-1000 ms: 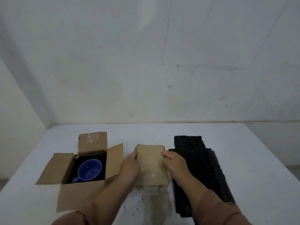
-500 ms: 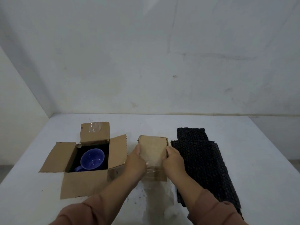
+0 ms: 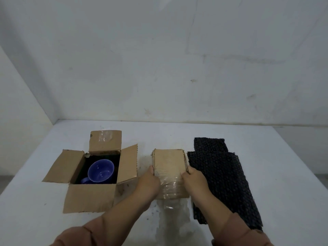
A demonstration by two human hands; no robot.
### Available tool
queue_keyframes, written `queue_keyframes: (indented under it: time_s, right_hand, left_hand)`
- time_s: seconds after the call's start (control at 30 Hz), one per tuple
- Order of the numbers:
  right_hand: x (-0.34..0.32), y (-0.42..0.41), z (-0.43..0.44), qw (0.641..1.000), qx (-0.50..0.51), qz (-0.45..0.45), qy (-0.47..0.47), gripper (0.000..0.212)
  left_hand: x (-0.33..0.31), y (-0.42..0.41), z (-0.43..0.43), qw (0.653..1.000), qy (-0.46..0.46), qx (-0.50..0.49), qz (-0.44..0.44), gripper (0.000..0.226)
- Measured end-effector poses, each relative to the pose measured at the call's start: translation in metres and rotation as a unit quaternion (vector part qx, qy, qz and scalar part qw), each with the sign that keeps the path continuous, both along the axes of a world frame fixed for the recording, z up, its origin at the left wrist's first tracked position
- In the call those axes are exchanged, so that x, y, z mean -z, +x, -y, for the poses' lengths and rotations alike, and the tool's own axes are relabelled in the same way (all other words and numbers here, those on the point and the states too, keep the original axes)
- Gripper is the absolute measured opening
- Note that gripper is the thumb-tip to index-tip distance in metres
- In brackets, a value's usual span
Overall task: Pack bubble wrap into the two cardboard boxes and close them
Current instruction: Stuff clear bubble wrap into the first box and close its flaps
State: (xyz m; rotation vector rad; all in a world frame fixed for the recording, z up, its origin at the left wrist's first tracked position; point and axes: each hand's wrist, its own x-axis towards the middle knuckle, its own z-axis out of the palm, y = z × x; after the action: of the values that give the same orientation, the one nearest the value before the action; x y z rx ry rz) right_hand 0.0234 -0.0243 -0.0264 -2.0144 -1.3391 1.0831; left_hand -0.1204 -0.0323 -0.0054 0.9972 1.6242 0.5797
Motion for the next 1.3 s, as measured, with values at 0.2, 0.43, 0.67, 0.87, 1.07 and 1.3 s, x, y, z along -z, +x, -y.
queue_keyframes:
  time_s: [0.2,0.43,0.67,0.87,1.07,1.3]
  right_hand:
    - [-0.014,0.009,-0.004,0.999,-0.021,-0.008,0.023,0.025]
    - [-0.014,0.006,-0.022,0.998,-0.009,0.031,0.046,0.028]
    - [-0.014,0.004,-0.048,0.997,0.002,0.059,0.052,0.032]
    - [-0.019,0.003,-0.057,0.995,0.001,0.044,0.091,0.051]
    - [-0.011,0.011,-0.058,0.996,-0.01,-0.033,0.088,0.06]
    - [-0.002,0.013,-0.066,0.996,-0.017,-0.061,0.063,0.073]
  left_hand:
    - [-0.011,0.003,-0.015,1.0,0.005,0.001,-0.03,0.03]
    - [-0.013,0.0,-0.029,0.998,0.05,-0.002,-0.036,0.019]
    - [-0.025,0.002,-0.036,0.986,0.135,0.067,-0.069,0.029]
    - [-0.025,0.002,-0.048,0.981,0.136,0.096,-0.099,0.031]
    - [-0.018,0.003,-0.06,0.974,0.116,0.107,-0.162,0.067]
    - [-0.015,0.008,-0.068,0.974,0.132,0.11,-0.15,0.073]
